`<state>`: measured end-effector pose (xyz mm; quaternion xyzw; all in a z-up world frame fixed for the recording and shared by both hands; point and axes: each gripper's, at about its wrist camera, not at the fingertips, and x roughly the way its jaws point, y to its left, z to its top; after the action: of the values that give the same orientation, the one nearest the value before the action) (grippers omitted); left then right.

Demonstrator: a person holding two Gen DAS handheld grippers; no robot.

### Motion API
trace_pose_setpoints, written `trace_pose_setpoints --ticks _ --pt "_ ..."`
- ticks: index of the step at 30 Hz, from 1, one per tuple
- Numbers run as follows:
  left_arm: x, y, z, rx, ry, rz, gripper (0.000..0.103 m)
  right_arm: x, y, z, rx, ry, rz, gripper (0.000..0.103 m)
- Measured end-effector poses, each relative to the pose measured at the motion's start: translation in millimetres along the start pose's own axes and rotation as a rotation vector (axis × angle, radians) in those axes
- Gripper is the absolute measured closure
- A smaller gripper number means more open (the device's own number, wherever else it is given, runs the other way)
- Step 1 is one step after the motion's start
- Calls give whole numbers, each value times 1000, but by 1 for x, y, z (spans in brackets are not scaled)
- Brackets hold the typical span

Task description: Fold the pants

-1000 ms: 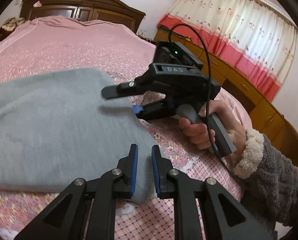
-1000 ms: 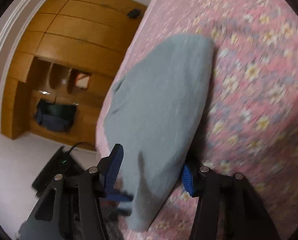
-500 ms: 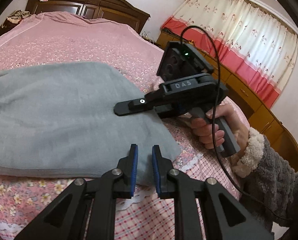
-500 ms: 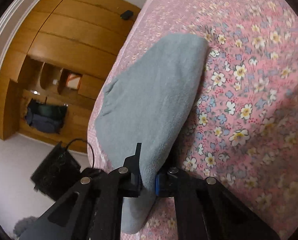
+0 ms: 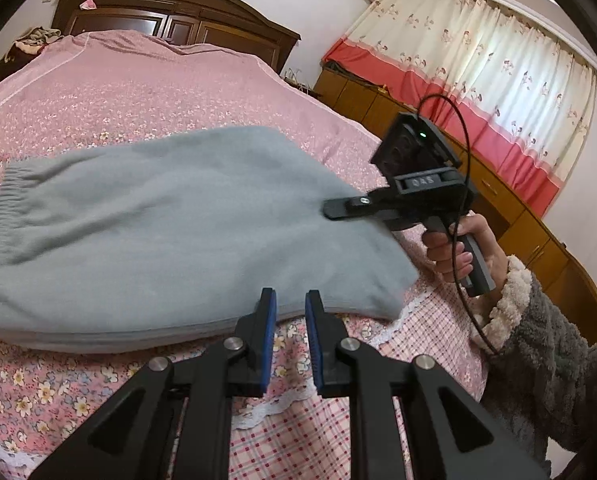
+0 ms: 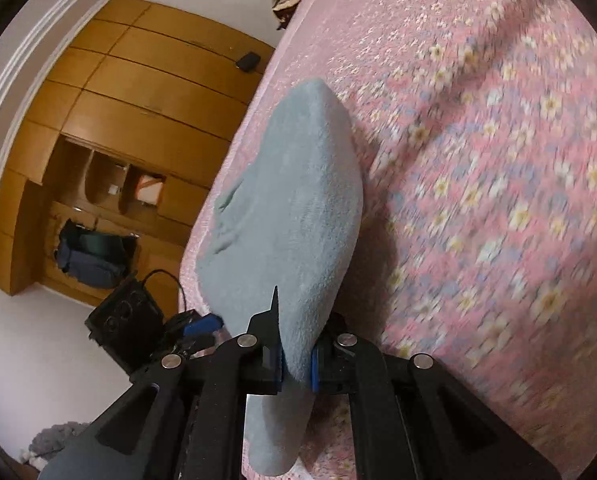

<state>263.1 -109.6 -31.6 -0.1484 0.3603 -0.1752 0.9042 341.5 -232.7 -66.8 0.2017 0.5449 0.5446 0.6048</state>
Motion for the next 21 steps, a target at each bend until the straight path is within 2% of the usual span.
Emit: trace_pose_setpoints --ticks 4,7,9,11,14,17,18,19,20,21 --pt "2 0 0 8 3 -13 88 15 -2 1 -12 -3 35 86" --pt "7 1 -1 3 13 -6 88 10 -39 18 179 -77 198 80" --pt "9 2 -1 -10 18 -14 88 3 -56 27 271 -163 278 81" --pt "11 2 -1 -9 25 -17 88 -4 -47 36 198 -215 256 88" --pt "15 -1 3 -11 30 -21 88 -11 -7 40 8 -267 252 88" --pt "16 1 4 -13 33 -25 88 -17 30 30 -227 -326 150 87" --pt "16 0 4 -8 36 -23 88 -20 33 25 -278 -354 76 87" --pt "15 0 4 -2 37 -21 88 -23 29 23 -271 -374 3 85" --pt "15 0 4 4 40 -19 88 -24 21 23 -234 -376 -29 83" --pt "14 -3 4 7 41 -17 87 -28 4 26 -142 -378 -6 83"
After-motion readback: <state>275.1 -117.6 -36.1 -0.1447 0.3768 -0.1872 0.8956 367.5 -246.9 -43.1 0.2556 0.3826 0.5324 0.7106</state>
